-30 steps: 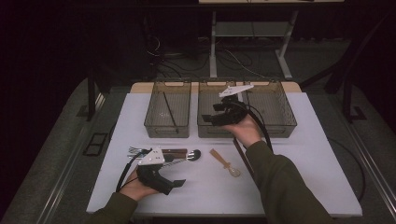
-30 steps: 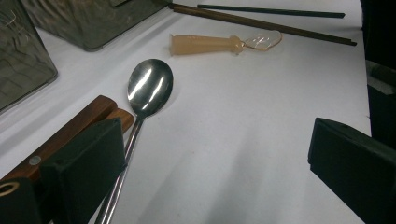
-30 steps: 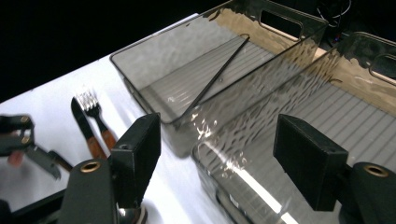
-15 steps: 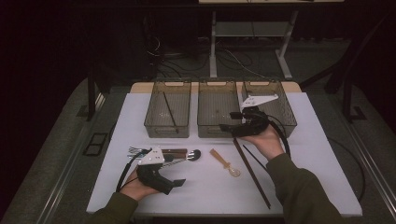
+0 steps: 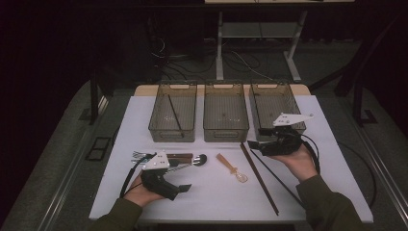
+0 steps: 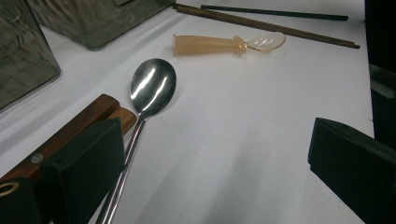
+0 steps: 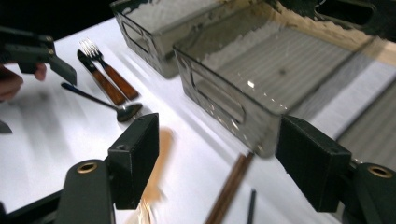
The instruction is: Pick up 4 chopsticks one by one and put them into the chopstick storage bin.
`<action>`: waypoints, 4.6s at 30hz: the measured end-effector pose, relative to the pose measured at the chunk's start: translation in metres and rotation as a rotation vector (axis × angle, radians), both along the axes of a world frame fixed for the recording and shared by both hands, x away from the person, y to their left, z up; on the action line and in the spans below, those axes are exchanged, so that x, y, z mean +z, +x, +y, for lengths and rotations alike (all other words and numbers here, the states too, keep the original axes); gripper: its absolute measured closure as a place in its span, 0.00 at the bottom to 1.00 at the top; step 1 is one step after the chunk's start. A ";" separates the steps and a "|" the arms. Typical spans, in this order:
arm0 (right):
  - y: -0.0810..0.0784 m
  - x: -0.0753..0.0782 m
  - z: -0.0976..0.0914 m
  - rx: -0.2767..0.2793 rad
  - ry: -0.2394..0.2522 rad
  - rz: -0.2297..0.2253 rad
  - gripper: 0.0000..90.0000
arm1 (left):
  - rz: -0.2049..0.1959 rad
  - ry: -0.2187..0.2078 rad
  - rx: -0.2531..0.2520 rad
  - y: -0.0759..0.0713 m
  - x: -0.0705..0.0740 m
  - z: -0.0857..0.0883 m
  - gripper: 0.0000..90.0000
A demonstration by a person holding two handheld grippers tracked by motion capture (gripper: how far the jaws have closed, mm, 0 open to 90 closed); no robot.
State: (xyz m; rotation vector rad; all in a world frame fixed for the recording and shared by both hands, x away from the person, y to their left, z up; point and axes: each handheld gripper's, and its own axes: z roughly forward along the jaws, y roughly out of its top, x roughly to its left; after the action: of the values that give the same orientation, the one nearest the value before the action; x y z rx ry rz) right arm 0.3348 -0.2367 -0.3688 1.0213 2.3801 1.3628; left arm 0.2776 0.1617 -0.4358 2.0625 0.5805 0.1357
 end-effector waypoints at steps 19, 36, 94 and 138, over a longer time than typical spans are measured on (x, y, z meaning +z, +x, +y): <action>-0.047 -0.034 -0.054 -0.039 -0.041 0.064 0.34 | -0.002 0.018 -0.006 0.000 0.000 0.001 0.03; -0.082 -0.057 -0.084 -0.055 -0.059 0.122 0.56 | 0.000 0.014 0.002 0.001 0.000 0.002 0.03; -0.077 -0.075 -0.079 -0.077 -0.246 0.205 0.94 | -0.003 0.027 -0.005 0.000 -0.001 0.001 0.04; -0.078 -0.034 -0.099 -0.046 -0.086 0.082 0.95 | 0.003 0.027 -0.008 0.000 -0.001 0.000 0.04</action>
State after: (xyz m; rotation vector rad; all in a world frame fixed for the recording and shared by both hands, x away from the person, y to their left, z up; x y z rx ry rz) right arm 0.2567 -0.3362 -0.4024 1.1213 2.4345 1.2139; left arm 0.2777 0.1616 -0.4371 2.0910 0.5745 0.1367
